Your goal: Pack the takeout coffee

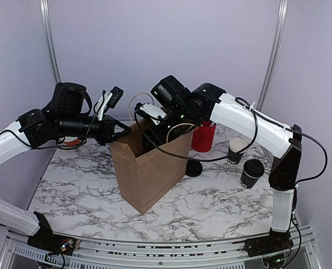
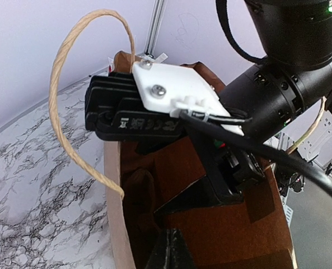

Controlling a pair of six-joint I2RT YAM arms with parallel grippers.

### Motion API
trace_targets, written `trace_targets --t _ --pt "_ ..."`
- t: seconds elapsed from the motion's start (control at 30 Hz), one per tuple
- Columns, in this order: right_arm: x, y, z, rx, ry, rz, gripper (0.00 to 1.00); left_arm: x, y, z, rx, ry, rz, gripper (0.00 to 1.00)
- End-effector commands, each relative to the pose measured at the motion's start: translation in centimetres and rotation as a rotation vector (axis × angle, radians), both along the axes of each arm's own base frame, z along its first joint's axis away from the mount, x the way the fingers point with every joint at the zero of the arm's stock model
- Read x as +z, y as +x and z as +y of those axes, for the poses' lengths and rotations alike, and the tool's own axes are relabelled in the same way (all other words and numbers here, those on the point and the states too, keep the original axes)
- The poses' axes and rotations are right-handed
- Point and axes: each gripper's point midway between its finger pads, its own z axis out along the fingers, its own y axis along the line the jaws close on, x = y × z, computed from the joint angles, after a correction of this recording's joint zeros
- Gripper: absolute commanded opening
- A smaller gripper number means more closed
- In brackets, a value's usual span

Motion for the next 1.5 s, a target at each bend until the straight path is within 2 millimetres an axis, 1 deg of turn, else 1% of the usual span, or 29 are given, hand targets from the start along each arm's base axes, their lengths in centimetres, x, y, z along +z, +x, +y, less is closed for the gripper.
trace_targets --t 0.0,0.2,0.37,0.43,0.5,0.7,0.8,0.87,0.9,1.0,1.03,1.1,1.17,1.2,1.23,1.3,1.37,1.4,1.43,1.47 --pt "5.9 1.1 -0.6 -0.02 0.098 -0.149 0.73 1.2 0.1 0.1 0.008 -0.024 -0.015 0.0" --pt "8.3 1.6 -1.2 -0.027 0.142 -0.247 0.74 1.3 0.4 0.0 0.012 -0.022 -0.008 0.0" --pt "10.3 2.0 -1.7 -0.05 0.188 -0.326 0.74 2.5 0.6 -0.1 0.012 -0.051 -0.008 0.0" --pt "11.5 2.1 -1.9 -0.061 0.226 -0.365 0.74 2.9 0.8 0.0 0.016 -0.058 -0.011 0.0" --pt "12.1 2.2 -1.9 -0.067 0.252 -0.389 0.75 3.2 0.9 0.0 0.019 -0.063 -0.011 0.0" --pt "15.1 2.4 -2.3 -0.098 0.354 -0.475 0.76 4.4 1.1 0.2 0.029 -0.085 -0.026 0.08" --pt "17.0 2.5 -2.7 -0.119 0.42 -0.525 0.78 5.7 1.1 0.5 0.038 -0.105 -0.05 0.13" --pt "18.3 2.4 -2.9 -0.131 0.468 -0.555 0.8 6.7 1.3 0.7 0.049 -0.116 -0.07 0.2" --pt "19.1 2.3 -3.1 -0.135 0.5 -0.575 0.82 7.1 1.5 0.8 0.059 -0.12 -0.081 0.26" --pt "20.6 2.3 -3.9 -0.165 0.561 -0.614 0.89 8.3 2.5 1.5 0.117 -0.12 -0.12 0.47" --pt "20.8 2.3 -4.2 -0.177 0.572 -0.627 0.9 8.7 3.0 1.8 0.143 -0.118 -0.133 0.57" --pt "21.0 2.5 -5.2 -0.219 0.581 -0.651 0.93 9.2 4.2 2.3 0.197 -0.102 -0.152 0.74" --pt "21.4 3.0 -6.3 -0.264 0.592 -0.665 0.96 9.4 5.2 2.5 0.223 -0.084 -0.161 0.85" --pt "21.6 3.3 -6.9 -0.284 0.597 -0.666 0.96 9.7 5.6 2.5 0.231 -0.078 -0.167 0.89" --pt "21.7 3.7 -7.6 -0.302 0.602 -0.66 0.97 10.0 6.0 2.4 0.23 -0.076 -0.173 0.9" --pt "21.6 4.4 -8.9 -0.332 0.615 -0.637 0.97 10.1 6.5 1.8 0.212 -0.054 -0.175 0.92" --pt "21.3 4.8 -10.2 -0.346 0.636 -0.61 0.97 9.9 7.3 1.3 0.207 -0.026 -0.176 0.92" --pt "21.2 4.5 -10.3 -0.339 0.65 -0.597 0.97 9.8 7.6 0.9 0.193 -0.013 -0.173 0.92" --pt "21.1 5.4 -11.7 -0.371 0.648 -0.601 0.97 9.4 7.9 0.3 0.175 0.001 -0.169 0.91" --pt "20.9 5.3 -12.2 -0.377 0.65 -0.6 0.97 9.6 8.0 0.1 0.165 0.004 -0.171 0.91"
